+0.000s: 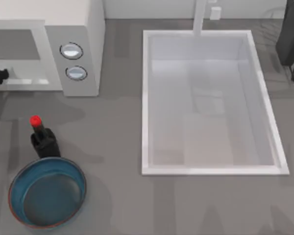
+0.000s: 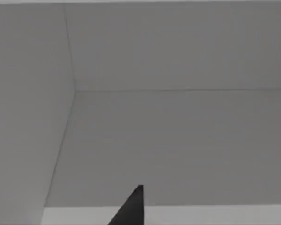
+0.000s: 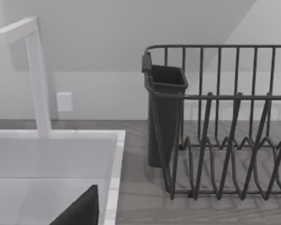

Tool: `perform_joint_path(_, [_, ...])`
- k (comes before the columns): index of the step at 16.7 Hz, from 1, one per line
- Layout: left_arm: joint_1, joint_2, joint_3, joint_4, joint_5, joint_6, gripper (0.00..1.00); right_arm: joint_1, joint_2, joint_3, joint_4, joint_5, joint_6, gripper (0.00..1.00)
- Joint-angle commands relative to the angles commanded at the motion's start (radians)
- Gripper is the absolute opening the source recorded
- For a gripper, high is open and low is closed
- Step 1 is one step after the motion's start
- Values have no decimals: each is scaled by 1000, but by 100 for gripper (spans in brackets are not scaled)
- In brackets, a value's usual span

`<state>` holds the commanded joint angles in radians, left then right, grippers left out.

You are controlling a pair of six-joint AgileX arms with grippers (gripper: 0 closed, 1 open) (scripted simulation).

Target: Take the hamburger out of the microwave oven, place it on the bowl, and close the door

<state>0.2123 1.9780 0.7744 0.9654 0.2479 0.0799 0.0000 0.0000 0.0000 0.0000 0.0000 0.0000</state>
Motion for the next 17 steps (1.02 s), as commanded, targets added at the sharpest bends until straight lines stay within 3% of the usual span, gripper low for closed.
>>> perform_joint_path(4, [1, -98, 6, -104, -1, 1, 0, 0, 0, 0, 0, 0, 0, 100])
perform_joint_path(10, [-8, -98, 8, -110, -6, -6, 0, 0, 0, 0, 0, 0, 0, 100])
perform_joint_path(14, [-125, -106, 71, -225, -76, -143, 0, 0, 0, 0, 0, 0, 0, 100])
perform_joint_path(17, [-274, -116, 150, -416, -168, -354, 0, 0, 0, 0, 0, 0, 0, 100])
